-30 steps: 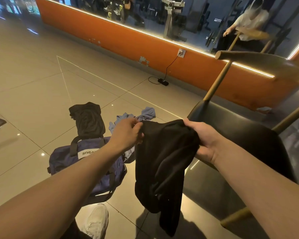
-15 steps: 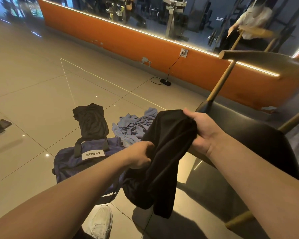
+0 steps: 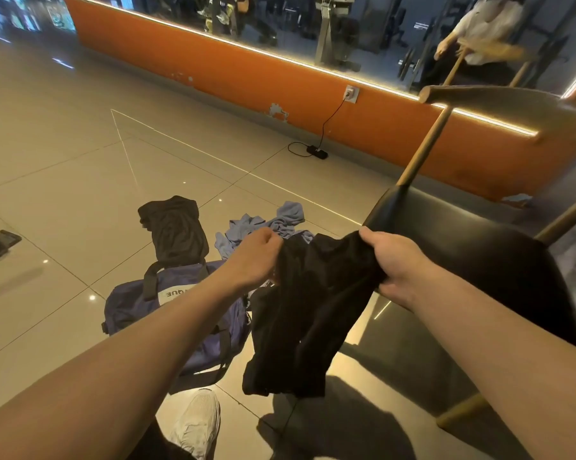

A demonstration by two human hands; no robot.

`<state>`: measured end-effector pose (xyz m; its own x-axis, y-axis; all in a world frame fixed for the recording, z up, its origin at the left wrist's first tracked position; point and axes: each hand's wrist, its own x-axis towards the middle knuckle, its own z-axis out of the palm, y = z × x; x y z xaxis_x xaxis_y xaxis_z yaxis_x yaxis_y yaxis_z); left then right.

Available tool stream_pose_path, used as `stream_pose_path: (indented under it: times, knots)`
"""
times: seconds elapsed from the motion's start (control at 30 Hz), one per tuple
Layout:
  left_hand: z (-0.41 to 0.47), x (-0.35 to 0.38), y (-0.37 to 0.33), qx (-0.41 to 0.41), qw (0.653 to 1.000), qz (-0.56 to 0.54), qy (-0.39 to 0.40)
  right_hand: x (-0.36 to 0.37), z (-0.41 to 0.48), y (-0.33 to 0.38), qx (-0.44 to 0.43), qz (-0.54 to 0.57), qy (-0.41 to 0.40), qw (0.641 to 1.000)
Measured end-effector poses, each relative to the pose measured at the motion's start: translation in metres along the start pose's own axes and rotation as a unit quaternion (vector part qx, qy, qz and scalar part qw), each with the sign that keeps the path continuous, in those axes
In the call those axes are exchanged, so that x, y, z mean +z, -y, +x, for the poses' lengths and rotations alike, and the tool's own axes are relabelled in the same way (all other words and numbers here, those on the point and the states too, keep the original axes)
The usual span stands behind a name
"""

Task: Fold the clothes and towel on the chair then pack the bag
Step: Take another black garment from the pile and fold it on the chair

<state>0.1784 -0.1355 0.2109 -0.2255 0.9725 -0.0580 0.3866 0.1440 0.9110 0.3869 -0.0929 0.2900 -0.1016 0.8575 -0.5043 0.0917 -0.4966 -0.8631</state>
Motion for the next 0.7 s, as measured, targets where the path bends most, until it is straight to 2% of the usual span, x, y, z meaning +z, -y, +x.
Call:
stream_pose_path:
  times: [0.1, 0.2, 0.3, 0.4, 0.47, 0.53, 0.6, 0.7]
  knots:
    - [0.002, -0.001, -0.001, 0.011, 0.998, -0.058, 0.001, -0.006, 0.011, -0.014, -0.01, -0.042, -0.026, 0.999]
    - [0.001, 0.0, -0.01, -0.029, 0.986, -0.167, -0.003, -0.011, 0.018, -0.027, -0.011, -0.147, -0.044, 0.988]
    - [0.004, 0.002, -0.013, -0.066, 0.969, -0.236, -0.004, -0.012, 0.018, -0.038, -0.031, -0.29, -0.056, 0.955]
    - [0.007, 0.004, -0.015, -0.099, 0.954, -0.283, -0.014, -0.007, 0.015, -0.05, -0.12, -0.388, -0.035, 0.913]
    - [0.006, 0.007, -0.016, -0.122, 0.941, -0.316, -0.014, 0.0, 0.008, -0.059, -0.142, -0.407, 0.054, 0.901]
    - [0.005, 0.01, -0.017, -0.112, 0.926, -0.359, 0.023, 0.01, 0.002, -0.068, -0.127, -0.398, 0.12, 0.9]
    - [0.003, 0.008, -0.015, -0.111, 0.923, -0.367, 0.044, 0.014, 0.004, -0.072, -0.114, -0.381, 0.113, 0.911]
    - [0.006, -0.001, -0.015, -0.094, 0.952, -0.292, 0.003, 0.012, 0.011, -0.065, -0.077, -0.338, 0.074, 0.935]
